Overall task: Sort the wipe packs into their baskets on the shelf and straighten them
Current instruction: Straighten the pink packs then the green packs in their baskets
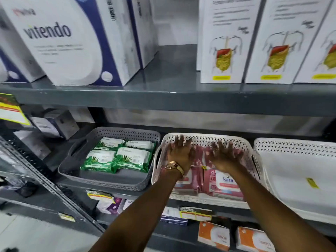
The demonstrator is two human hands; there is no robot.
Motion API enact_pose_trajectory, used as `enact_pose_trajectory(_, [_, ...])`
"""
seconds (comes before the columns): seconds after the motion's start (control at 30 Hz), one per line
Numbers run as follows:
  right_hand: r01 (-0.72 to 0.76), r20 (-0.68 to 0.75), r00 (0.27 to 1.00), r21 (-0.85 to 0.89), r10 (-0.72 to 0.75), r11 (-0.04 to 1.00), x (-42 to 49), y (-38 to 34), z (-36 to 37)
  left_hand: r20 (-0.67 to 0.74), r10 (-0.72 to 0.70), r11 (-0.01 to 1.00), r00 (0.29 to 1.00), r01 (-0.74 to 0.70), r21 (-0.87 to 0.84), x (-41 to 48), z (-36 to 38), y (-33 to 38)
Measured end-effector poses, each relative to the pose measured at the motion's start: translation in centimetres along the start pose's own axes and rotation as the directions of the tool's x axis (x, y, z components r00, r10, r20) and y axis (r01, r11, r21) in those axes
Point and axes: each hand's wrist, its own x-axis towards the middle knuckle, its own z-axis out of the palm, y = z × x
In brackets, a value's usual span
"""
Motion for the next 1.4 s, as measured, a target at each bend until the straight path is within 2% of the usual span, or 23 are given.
enact_pose_trajectory(0.1, [-0.001,-0.177,0.984,0.16,0.03,0.987,-1.6,-3.5,-0.7,-0.272,0.143,0.99,0.951,-0.138,0.039,-1.7,-5.0,-2.9])
enact_pose_trajectory(0.17, [0.112,-0.298,0.953,0.171,-0.057,0.979,-2.8,-7.4,-0.5,-0.371,0.114,0.993,0.922,-0.121,0.007,-2.7,-8.4,-6.3])
enact_pose_trajectory(0.23, [0.298,-0.406,0.894,0.216,-0.192,0.93,-4.2,-12.6,0.3,-0.37,0.061,0.997,0.927,-0.073,-0.018,-3.5,-11.3,-11.2])
enact_pose_trajectory(0.3, [0.411,-0.436,0.858,0.267,-0.271,0.872,-5.2,-18.1,1.8,-0.245,0.009,0.999,0.97,0.0,0.038,-3.9,-13.0,-16.7])
enact_pose_trajectory(0.37, [0.462,-0.404,0.844,0.218,-0.351,0.86,-5.0,-22.7,3.9,-0.021,-0.067,0.995,0.998,0.068,0.075,-4.4,-13.5,-22.2])
enact_pose_trajectory(0.43, [0.441,-0.291,0.871,0.107,-0.396,0.891,-4.0,-26.0,5.9,0.153,-0.177,0.97,0.972,0.146,0.195,-5.3,-13.1,-26.5])
enact_pose_trajectory(0.5, [0.371,-0.122,0.921,-0.011,-0.369,0.929,-3.1,-28.0,7.3,0.207,-0.22,0.95,0.953,0.162,0.267,-6.3,-12.5,-29.1])
enact_pose_trajectory(0.57, [0.328,-0.019,0.943,-0.094,-0.331,0.94,-2.7,-28.7,8.0,0.267,-0.192,0.972,0.944,0.146,0.184,-6.9,-12.3,-29.4])
enact_pose_trajectory(0.6, [0.308,-0.018,0.95,-0.118,-0.312,0.944,-2.8,-29.5,8.3,0.303,-0.168,0.983,0.938,0.134,0.129,-6.9,-12.7,-29.8])
enact_pose_trajectory(0.67, [0.278,-0.091,0.951,-0.165,-0.295,0.946,-3.0,-30.1,8.2,0.322,-0.116,0.983,0.94,0.061,0.175,-5.9,-13.2,-30.7])
enact_pose_trajectory(0.73, [0.269,-0.119,0.947,-0.217,-0.299,0.938,-3.2,-30.3,7.9,0.33,-0.123,0.977,0.936,0.055,0.208,-5.4,-13.4,-31.9])
enact_pose_trajectory(0.83, [0.276,-0.028,0.959,-0.142,-0.283,0.951,-3.8,-29.7,8.1,0.4,-0.109,0.961,0.91,-0.007,0.278,-6.1,-13.4,-32.8])
enact_pose_trajectory(1.0, [0.258,0.091,0.963,-0.035,-0.254,0.966,-4.4,-29.2,8.2,0.44,-0.119,0.948,0.89,-0.031,0.318,-6.2,-13.5,-33.6])
enact_pose_trajectory(1.07, [0.223,0.043,0.974,0.016,-0.224,0.975,-4.3,-29.7,8.1,0.43,-0.092,0.941,0.898,-0.063,0.332,-6.1,-13.4,-33.3])
enact_pose_trajectory(1.13, [0.209,-0.027,0.977,-0.017,-0.209,0.978,-4.1,-30.2,8.5,0.435,-0.071,0.928,0.898,-0.101,0.36,-6.0,-12.9,-32.9])
enact_pose_trajectory(1.17, [0.204,0.005,0.979,-0.04,-0.204,0.978,-4.1,-30.3,8.8,0.456,-0.075,0.924,0.887,-0.11,0.367,-6.0,-12.8,-32.8])
enact_pose_trajectory(1.27, [0.183,0.254,0.954,-0.078,-0.158,0.98,-4.4,-30.3,10.4,0.519,-0.087,0.946,0.85,-0.092,0.31,-6.0,-12.6,-33.2])
enact_pose_trajectory(1.4, [0.156,0.352,0.929,-0.094,-0.113,0.983,-4.1,-30.3,10.3,0.511,-0.075,0.956,0.856,-0.084,0.28,-6.1,-12.5,-33.4])
